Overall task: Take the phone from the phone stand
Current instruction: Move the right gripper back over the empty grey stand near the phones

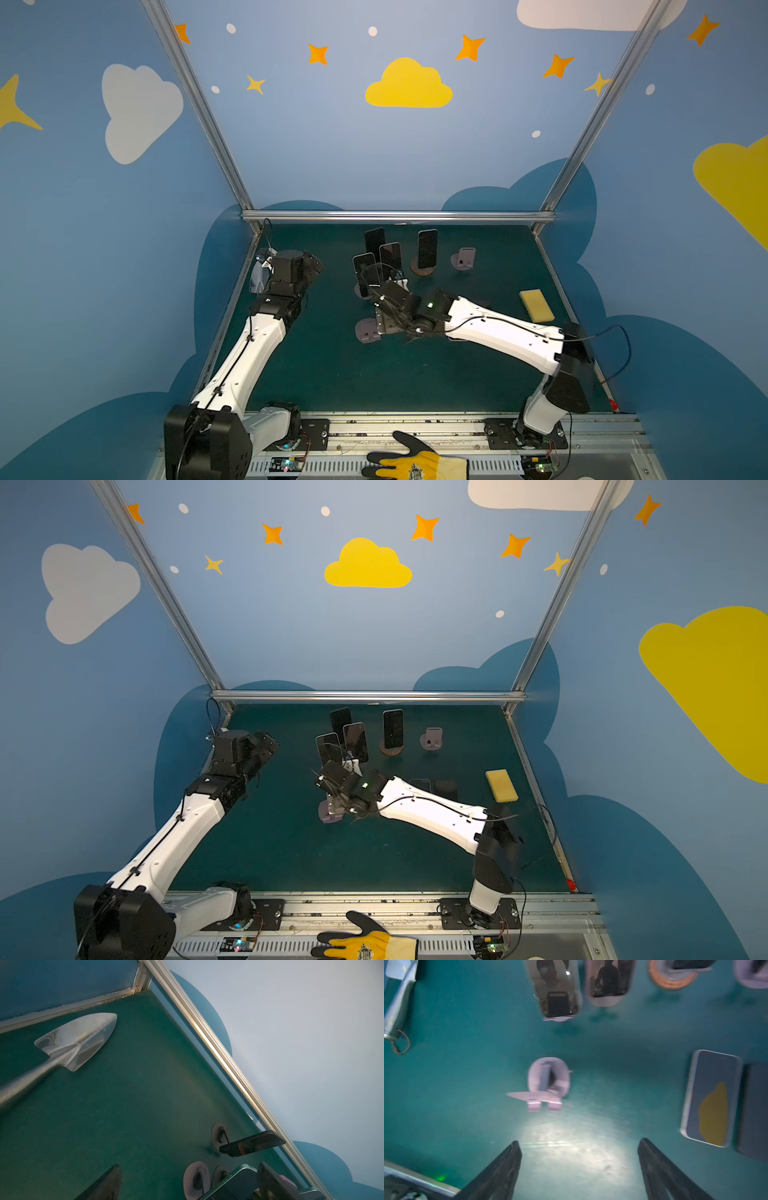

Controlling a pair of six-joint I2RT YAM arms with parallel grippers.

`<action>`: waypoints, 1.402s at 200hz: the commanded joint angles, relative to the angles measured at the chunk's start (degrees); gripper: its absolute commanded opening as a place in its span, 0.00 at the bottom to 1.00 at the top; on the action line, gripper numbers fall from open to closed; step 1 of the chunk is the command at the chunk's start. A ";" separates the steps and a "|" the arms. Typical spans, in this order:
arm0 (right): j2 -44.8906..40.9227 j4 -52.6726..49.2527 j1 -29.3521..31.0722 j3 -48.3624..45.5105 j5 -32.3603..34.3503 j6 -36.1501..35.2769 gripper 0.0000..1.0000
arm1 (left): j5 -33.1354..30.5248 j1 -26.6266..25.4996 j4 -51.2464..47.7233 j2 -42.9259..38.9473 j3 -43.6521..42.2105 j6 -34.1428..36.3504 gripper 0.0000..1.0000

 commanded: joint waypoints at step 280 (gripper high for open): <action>23.28 1.27 0.58 12.89 -2.21 1.84 0.59 | 10.53 4.67 3.26 -1.07 0.13 -2.40 1.00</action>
